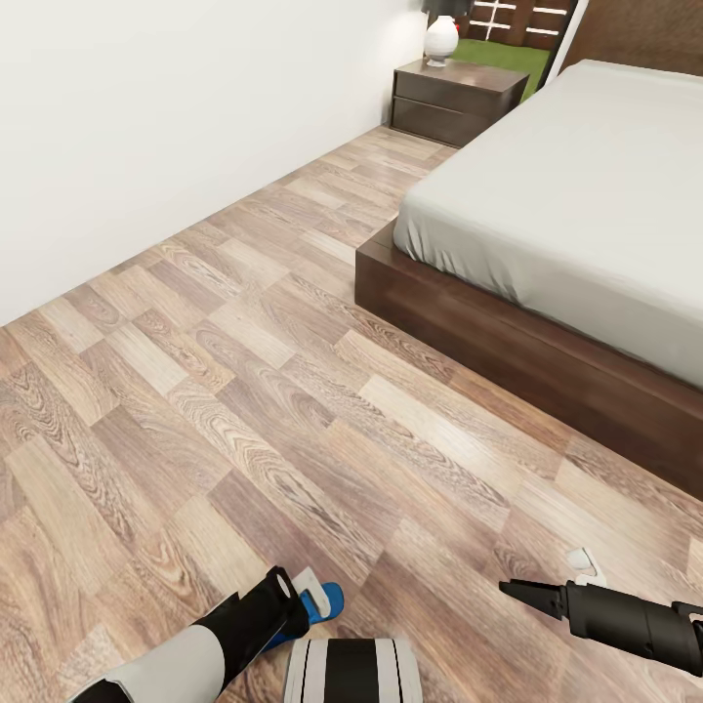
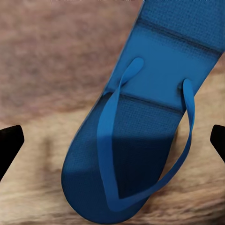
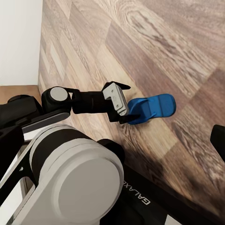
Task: In the bedroom, move the book from the bed onto either nightstand, and place the two sandals side by side next to the bed.
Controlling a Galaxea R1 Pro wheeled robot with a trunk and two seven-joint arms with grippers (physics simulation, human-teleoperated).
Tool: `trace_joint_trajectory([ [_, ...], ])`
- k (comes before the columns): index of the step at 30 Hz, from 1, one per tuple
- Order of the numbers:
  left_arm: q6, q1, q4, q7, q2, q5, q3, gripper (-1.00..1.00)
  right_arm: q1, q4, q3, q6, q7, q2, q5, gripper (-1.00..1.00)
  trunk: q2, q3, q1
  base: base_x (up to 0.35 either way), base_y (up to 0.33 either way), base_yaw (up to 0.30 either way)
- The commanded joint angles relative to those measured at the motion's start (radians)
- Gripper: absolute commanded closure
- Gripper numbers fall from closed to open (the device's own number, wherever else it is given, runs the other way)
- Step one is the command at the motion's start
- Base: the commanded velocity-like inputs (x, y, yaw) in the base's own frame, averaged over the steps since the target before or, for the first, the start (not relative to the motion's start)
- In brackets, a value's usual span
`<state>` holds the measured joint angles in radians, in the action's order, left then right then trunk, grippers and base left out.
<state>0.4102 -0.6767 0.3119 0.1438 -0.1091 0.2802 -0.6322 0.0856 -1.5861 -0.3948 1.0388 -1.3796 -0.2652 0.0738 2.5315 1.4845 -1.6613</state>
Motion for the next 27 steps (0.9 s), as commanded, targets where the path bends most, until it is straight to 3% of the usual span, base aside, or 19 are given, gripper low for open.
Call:
trace_joint_trajectory([
  [1, 0.004, 0.0, 0.002, 0.007, 0.0, 0.011, 0.0, -1.0, 0.0, 0.0, 0.0, 0.008, -0.001, 0.0, 0.003, -1.0, 0.0, 0.001, 0.0, 0.0, 0.0, 0.0],
  [6, 0.004, 0.0, 0.002, 0.007, 0.0, 0.011, 0.0, -1.0, 0.0, 0.0, -0.001, 0.008, -0.001, 0.0, 0.003, -1.0, 0.001, 0.016, -0.002, 0.0, 0.0, 0.0],
  [27, 0.004, 0.0, 0.007, 0.006, -0.001, 0.011, 0.0, -1.0, 0.0, 0.0, 0.0, 0.008, -0.001, 0.0, 0.003, -1.0, 0.001, 0.016, -0.002, 0.0, 0.0, 0.0],
])
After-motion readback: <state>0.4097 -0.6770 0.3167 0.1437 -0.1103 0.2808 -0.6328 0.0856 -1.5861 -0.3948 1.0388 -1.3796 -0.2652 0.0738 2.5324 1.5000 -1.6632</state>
